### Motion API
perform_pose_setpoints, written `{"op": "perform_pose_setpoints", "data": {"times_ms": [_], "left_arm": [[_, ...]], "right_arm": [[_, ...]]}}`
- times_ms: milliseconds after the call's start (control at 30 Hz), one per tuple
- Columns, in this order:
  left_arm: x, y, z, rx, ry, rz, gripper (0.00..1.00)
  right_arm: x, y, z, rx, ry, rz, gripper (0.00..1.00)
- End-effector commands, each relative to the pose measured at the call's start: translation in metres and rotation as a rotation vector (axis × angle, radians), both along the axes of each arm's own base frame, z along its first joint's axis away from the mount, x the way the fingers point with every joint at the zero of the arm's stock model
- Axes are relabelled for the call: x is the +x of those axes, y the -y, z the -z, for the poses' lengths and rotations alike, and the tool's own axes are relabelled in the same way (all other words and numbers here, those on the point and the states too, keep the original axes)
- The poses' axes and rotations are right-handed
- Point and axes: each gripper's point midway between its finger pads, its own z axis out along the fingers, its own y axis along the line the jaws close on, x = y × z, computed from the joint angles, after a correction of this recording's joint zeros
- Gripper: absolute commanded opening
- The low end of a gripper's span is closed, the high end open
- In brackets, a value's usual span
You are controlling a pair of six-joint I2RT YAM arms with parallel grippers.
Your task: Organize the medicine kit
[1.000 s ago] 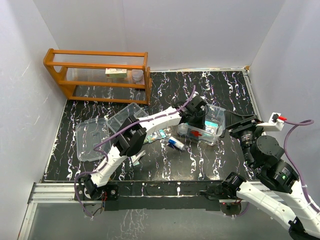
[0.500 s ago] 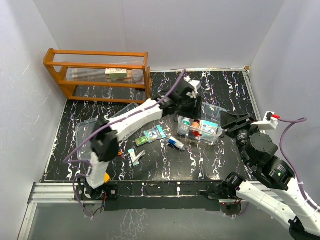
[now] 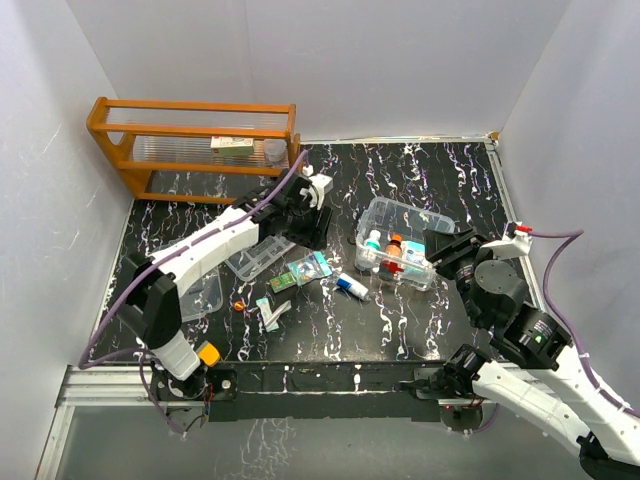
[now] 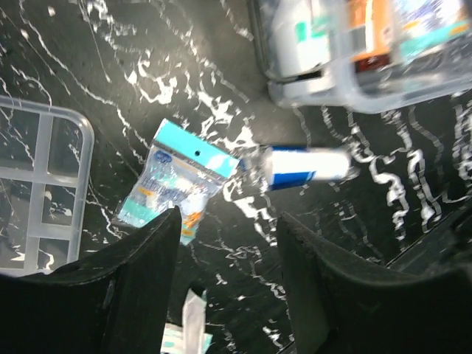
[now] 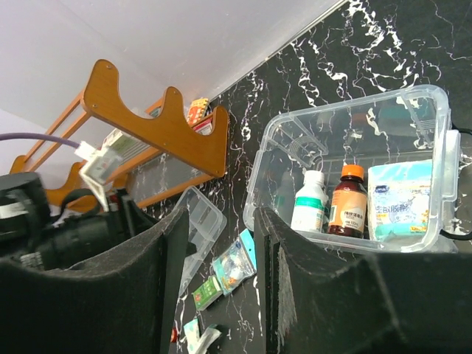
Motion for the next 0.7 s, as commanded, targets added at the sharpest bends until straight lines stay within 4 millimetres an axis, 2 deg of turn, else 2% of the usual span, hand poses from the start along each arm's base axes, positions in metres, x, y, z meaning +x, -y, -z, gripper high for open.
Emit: {"op": "perform_pose_setpoints", "data": {"times_ms": [0, 133, 367, 500, 667], "left_arm": [[-0.007, -0.013, 0.020, 0.039, -0.064, 0.108, 0.52], [0.001, -0.030, 0.049, 0.086, -0.165, 0.127, 0.52], [0.010, -0.036, 0.082, 0.130, -0.265, 0.207, 0.53], [0.014, -0.040, 0.088, 0.165, -0.285, 0.206, 0.41], [0.016, -0.044, 0.097, 0.191, -0.281, 0.191, 0.40]], "right_arm": [[0.003, -0.007, -0.006, 0.049, 0.015, -0.011, 0.39], [0.003, -0.007, -0.005, 0.050, 0.016, -0.010, 0.39], [0.001, -0.004, -0.005, 0.046, 0.019, -0.004, 0.39], [0.000, -0.001, -0.004, 0.048, 0.022, 0.003, 0.40], [0.000, -0.001, -0.002, 0.050, 0.018, 0.001, 0.40]]}}
